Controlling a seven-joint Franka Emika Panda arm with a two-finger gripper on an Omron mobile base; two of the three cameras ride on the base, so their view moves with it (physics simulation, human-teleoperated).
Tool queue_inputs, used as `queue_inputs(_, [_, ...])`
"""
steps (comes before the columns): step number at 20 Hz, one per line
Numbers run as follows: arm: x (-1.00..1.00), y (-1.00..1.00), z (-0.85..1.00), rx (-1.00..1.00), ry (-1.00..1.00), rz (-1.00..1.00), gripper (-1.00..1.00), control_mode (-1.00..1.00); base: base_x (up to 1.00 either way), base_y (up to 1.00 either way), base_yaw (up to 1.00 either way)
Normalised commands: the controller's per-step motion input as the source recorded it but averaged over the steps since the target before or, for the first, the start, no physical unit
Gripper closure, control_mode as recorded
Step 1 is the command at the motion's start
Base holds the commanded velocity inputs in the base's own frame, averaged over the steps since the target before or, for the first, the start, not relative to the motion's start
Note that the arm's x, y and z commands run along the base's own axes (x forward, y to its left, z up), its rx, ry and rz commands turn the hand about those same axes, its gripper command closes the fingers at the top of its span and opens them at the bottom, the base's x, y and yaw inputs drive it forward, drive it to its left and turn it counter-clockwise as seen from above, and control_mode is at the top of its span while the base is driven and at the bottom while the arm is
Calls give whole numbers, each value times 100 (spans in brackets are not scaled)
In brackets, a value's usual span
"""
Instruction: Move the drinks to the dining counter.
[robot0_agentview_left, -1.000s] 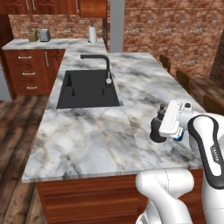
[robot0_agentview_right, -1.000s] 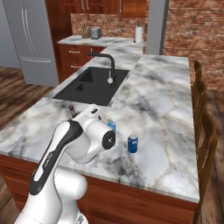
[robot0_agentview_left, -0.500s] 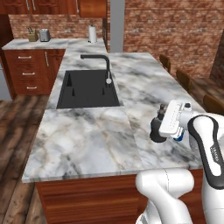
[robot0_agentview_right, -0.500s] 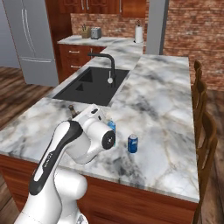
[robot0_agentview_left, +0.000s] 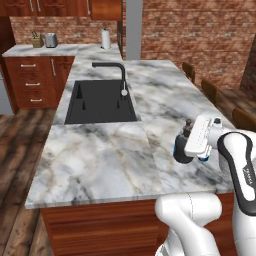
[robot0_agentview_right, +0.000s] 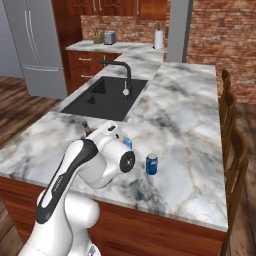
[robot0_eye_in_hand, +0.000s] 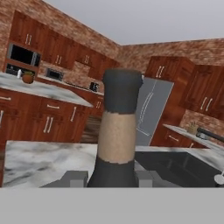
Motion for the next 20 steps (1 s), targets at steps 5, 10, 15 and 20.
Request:
queue_inputs(5, [2,-44,0,5,4,0,100,-100,0,0,0])
queue_inputs(10, [7,-58,0,13,6,0,100,-100,0,0,0])
queue_inputs(15, [0,-49,-4,13,2,-1,100,-100,0,0,0])
queue_inputs(20, [0,-31,-1,1,0,0,100,-100,0,0,0])
